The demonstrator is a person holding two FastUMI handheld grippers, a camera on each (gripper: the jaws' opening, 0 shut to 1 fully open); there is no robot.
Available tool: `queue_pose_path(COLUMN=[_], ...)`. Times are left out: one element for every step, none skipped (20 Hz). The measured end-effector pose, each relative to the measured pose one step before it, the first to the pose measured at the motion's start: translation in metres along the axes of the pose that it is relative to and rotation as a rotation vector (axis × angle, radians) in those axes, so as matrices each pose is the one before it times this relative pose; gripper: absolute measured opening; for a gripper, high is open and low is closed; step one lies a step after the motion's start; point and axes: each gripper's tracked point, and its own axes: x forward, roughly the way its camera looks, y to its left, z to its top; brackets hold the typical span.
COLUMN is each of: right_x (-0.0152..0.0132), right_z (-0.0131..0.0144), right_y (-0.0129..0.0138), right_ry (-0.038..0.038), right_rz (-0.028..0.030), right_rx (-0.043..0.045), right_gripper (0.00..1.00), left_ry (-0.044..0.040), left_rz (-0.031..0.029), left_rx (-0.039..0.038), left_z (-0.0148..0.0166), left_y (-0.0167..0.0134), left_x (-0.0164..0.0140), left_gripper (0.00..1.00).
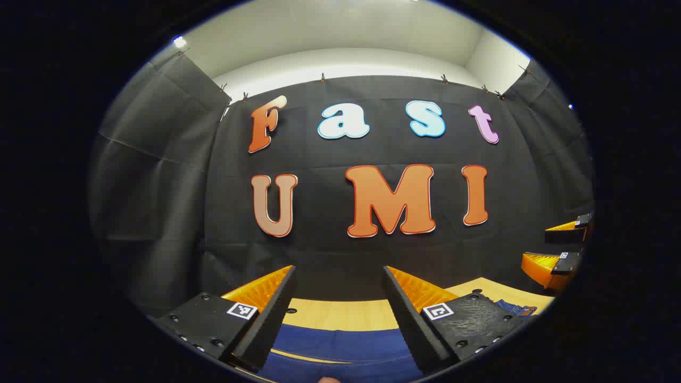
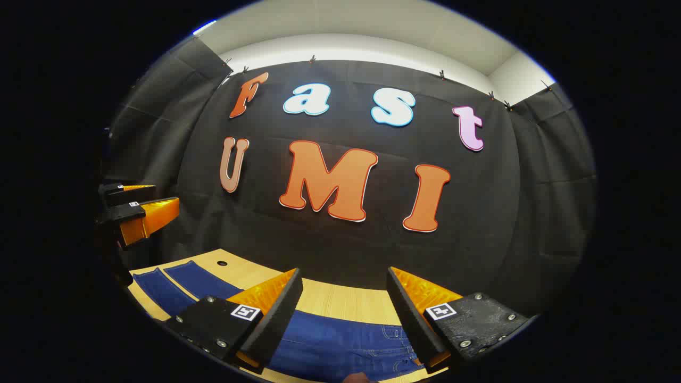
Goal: Grasp the waist and the cuffs of the jeans and fold them to make the two legs overlap; first hold the waist and fold one-third of the jeans toward the cuffs, then hold the cuffs and fold the remaining one-third in the same direction to finish folding.
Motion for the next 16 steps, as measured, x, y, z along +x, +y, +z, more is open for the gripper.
queue_pose_path(right_x=[0.00136, -0.0007, 0.00038, 0.00013, 0.00043, 0.00005, 0.00002, 0.00033, -0.0001, 0.00017, -0.00053, 0.00064, -0.00034, 0.00055, 0.00114, 0.00093], right_z=[-0.0023, -0.00263, -0.00024, 0.00156, -0.0014, -0.00101, -0.002, -0.00184, 0.00011, -0.00012, -0.00108, -0.00132, -0.00045, -0.0022, -0.00311, -0.00312], right_y=[-0.00142, -0.00121, -0.00014, -0.00169, -0.00223, -0.00148, -0.00051, -0.00363, -0.00259, -0.00277, -0.00169, -0.00079, -0.00048, -0.00061, -0.00303, -0.00062], right_ry=[0.00822, 0.00405, 0.00002, -0.00477, 0.00253, 0.00252, 0.00494, 0.00569, 0.00167, 0.00058, 0.00178, 0.00477, 0.00216, 0.00347, 0.00921, 0.01329], right_rz=[-0.00272, 0.0038, -0.00282, -0.00221, -0.00321, -0.003, -0.0021, -0.00838, -0.00554, -0.00721, -0.00117, -0.0032, -0.00038, 0.00106, -0.0086, 0.00644], right_rx=[-0.00045, 0.0014, -0.00411, 0.00017, 0.0028, 0.00677, 0.00453, -0.00151, -0.00162, -0.00104, 0.00513, 0.00364, 0.00458, -0.00015, -0.00353, 0.01153], right_gripper=[0.97, 0.97, 0.97, 0.97, 0.97, 0.97, 0.97, 0.97, 0.97, 0.97, 0.97, 0.97, 0.97, 0.97, 0.97, 0.97], left_ry=[0.0001, -0.00236, 0.00067, -0.00375, -0.00107, -0.0007, 0.00232, -0.00322, -0.00278, -0.00347, -0.00193, 0.00657, 0.00201, 0.00671, 0.00768, 0.01627], left_rz=[-0.00725, -0.00246, -0.00668, -0.00108, -0.01186, -0.00153, -0.00399, 0.00046, -0.00691, -0.00122, -0.00246, -0.0014, -0.00527, -0.00038, -0.00273, 0.00387], left_rx=[0.00117, 0.00105, 0.00038, -0.00077, -0.001, 0.00045, 0.00169, 0.00171, -0.00108, 0.00174, 0.00026, 0.00114, -0.00151, 0.00061, -0.00942, -0.00936], left_z=[0.00129, -0.00161, 0.00176, 0.00014, 0.001, -0.0023, 0.00013, 0.00023, 0.00165, -0.00091, 0.00126, -0.0032, 0.00011, -0.00306, -0.00263, -0.00609], left_y=[-0.00374, -0.00229, -0.00313, -0.00165, -0.00344, -0.00165, -0.00105, 0.00121, -0.0022, -0.00138, -0.00115, -0.0009, -0.00196, -0.00017, 0.00118, 0.00224], left_x=[0.00134, 0.00143, 0.0009, -0.00007, 0.00125, 0.00106, 0.00104, -0.00012, 0.00176, -0.00028, 0.0003, -0.00016, 0.001, 0.00066, -0.00022, 0.00137], left_gripper=[0.97, 0.96, 0.97, 0.97, 0.96, 0.97, 0.98, 0.98, 0.98, 0.98, 0.98, 0.98, 0.99, 0.99, 0.99, 0.98])
